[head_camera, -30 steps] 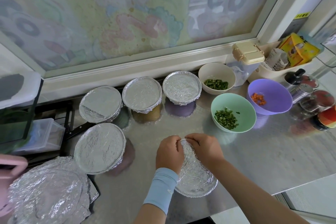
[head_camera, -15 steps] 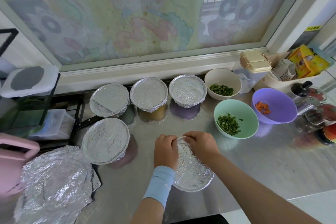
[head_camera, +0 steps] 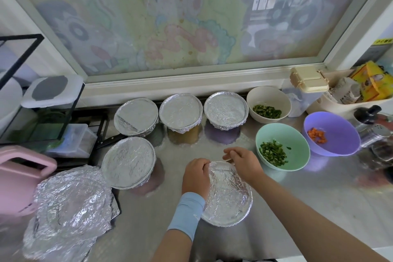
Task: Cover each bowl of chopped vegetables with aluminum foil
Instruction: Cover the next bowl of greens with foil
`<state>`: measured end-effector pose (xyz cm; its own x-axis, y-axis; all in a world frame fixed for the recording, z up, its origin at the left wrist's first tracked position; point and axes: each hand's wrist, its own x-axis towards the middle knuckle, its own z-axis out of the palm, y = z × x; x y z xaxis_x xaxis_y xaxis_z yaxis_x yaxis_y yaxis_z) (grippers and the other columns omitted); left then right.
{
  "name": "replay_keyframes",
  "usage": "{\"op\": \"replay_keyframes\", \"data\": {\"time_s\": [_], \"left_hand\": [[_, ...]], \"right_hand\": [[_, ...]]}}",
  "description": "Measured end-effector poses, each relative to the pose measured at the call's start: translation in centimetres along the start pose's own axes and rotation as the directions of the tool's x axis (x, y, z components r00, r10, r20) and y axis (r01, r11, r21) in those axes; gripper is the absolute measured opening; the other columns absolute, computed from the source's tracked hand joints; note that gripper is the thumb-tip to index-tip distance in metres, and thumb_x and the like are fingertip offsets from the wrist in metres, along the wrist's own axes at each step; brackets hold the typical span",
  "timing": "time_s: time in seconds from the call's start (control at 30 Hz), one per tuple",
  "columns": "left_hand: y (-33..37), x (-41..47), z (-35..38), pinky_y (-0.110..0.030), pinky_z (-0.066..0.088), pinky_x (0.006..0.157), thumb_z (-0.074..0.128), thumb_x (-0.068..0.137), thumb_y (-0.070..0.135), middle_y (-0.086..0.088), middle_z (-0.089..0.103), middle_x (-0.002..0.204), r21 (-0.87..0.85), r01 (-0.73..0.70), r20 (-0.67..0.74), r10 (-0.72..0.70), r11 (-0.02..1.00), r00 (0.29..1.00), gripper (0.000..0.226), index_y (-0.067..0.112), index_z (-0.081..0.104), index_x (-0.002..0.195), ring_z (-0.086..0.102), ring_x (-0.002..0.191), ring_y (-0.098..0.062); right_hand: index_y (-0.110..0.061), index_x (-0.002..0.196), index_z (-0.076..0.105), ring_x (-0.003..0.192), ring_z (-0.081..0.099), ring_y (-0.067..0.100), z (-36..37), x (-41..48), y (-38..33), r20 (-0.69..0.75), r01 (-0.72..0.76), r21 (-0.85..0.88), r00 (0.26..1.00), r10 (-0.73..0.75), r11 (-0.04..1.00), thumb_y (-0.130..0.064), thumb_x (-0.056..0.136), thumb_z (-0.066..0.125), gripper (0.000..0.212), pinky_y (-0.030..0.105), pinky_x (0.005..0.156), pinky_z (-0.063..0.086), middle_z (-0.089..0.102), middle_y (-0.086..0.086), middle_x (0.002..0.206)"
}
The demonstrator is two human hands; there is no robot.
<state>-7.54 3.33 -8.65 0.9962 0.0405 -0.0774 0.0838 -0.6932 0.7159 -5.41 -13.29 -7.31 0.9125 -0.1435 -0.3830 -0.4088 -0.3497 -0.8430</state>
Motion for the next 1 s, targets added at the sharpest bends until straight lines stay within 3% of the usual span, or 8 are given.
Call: {"op": "replay_keyframes", "data": {"time_s": [0.13, 0.23, 0.3, 0.53, 0.63, 0.83, 1.0], "left_hand": [[0.4, -0.3, -0.1, -0.017, 0.038, 0.098, 0.042, 0.098, 0.008, 0.01, 0.063, 0.121, 0.034, -0.059, 0.085, 0.056, 0.998, 0.995, 0.038, 0.025, 0.064, 0.123, 0.054, 0.114, -0.008], [0.6, -0.3, -0.1, -0.019, 0.041, 0.097, 0.045, 0.098, 0.014, 0.011, 0.065, 0.121, 0.017, -0.034, 0.096, 0.032, 0.999, 0.995, 0.035, 0.027, 0.066, 0.122, 0.057, 0.112, -0.008], [0.6, 0.0, -0.1, -0.02, 0.044, 0.093, 0.051, 0.098, 0.025, 0.011, 0.069, 0.114, -0.016, -0.011, 0.082, 0.012, 1.0, 0.997, 0.026, 0.026, 0.07, 0.116, 0.06, 0.104, -0.008], [1.1, 0.6, -0.2, -0.025, 0.048, 0.083, 0.051, 0.098, 0.027, 0.009, 0.071, 0.1, 0.034, 0.011, 0.089, -0.014, 0.999, 0.996, 0.022, 0.025, 0.072, 0.106, 0.062, 0.092, -0.012], [1.0, 0.6, -0.1, -0.022, 0.045, 0.082, 0.049, 0.099, 0.026, 0.008, 0.071, 0.102, 0.06, 0.005, 0.094, -0.01, 0.998, 0.996, 0.023, 0.025, 0.071, 0.107, 0.061, 0.092, -0.011], [0.8, 0.8, 0.1, -0.025, 0.044, 0.082, 0.044, 0.101, 0.026, 0.006, 0.068, 0.103, 0.093, 0.003, 0.122, -0.015, 0.996, 0.992, 0.026, 0.022, 0.068, 0.109, 0.059, 0.095, -0.014], [0.5, 0.5, 0.5, -0.026, 0.043, 0.088, 0.041, 0.102, 0.029, 0.006, 0.064, 0.108, 0.127, -0.039, 0.136, 0.022, 0.991, 0.99, 0.027, 0.022, 0.065, 0.114, 0.055, 0.104, -0.014]], "right_hand": [[-0.023, 0.095, 0.074, 0.086, 0.067, 0.009, -0.3, 0.6, 0.1, 0.078, -0.006, -0.098, 0.997, 0.014, 0.995, -0.016, 0.097, 0.053, 0.022, 0.028, 0.084, 0.053, 0.074, -0.009, 0.087], [-0.025, 0.093, 0.077, 0.069, 0.06, -0.004, 0.2, 0.0, 0.1, 0.139, 0.071, -0.165, 0.989, -0.048, 0.984, -0.023, 0.094, 0.062, 0.015, 0.011, 0.067, 0.044, 0.07, -0.016, 0.076], [-0.026, 0.091, 0.077, 0.071, 0.062, -0.001, 0.6, -0.4, 0.3, 0.133, 0.111, -0.181, 0.987, -0.088, 0.977, -0.024, 0.092, 0.065, 0.012, 0.006, 0.063, 0.041, 0.072, -0.013, 0.078], [-0.026, 0.097, 0.075, 0.082, 0.063, 0.003, 0.8, -0.7, 0.3, 0.125, 0.183, -0.275, 0.98, -0.153, 0.944, -0.027, 0.092, 0.064, 0.012, 0.006, 0.069, 0.042, 0.072, -0.013, 0.087], [-0.031, 0.101, 0.073, 0.085, 0.064, 0.0, 1.0, -0.8, 0.2, 0.109, 0.229, -0.301, 0.973, -0.205, 0.926, -0.029, 0.088, 0.068, 0.014, 0.017, 0.079, 0.049, 0.071, -0.015, 0.095], [-0.034, 0.094, 0.075, 0.078, 0.064, 0.004, 1.3, -0.8, 0.6, 0.075, 0.287, -0.416, 0.956, -0.282, 0.863, -0.035, 0.09, 0.064, 0.011, 0.027, 0.074, 0.051, 0.073, -0.016, 0.084], [-0.033, 0.095, 0.073, 0.079, 0.064, 0.01, 1.4, -1.0, 1.0, 0.085, 0.349, -0.463, 0.933, -0.35, 0.815, -0.036, 0.094, 0.06, 0.013, 0.027, 0.07, 0.049, 0.072, -0.013, 0.085]]}}
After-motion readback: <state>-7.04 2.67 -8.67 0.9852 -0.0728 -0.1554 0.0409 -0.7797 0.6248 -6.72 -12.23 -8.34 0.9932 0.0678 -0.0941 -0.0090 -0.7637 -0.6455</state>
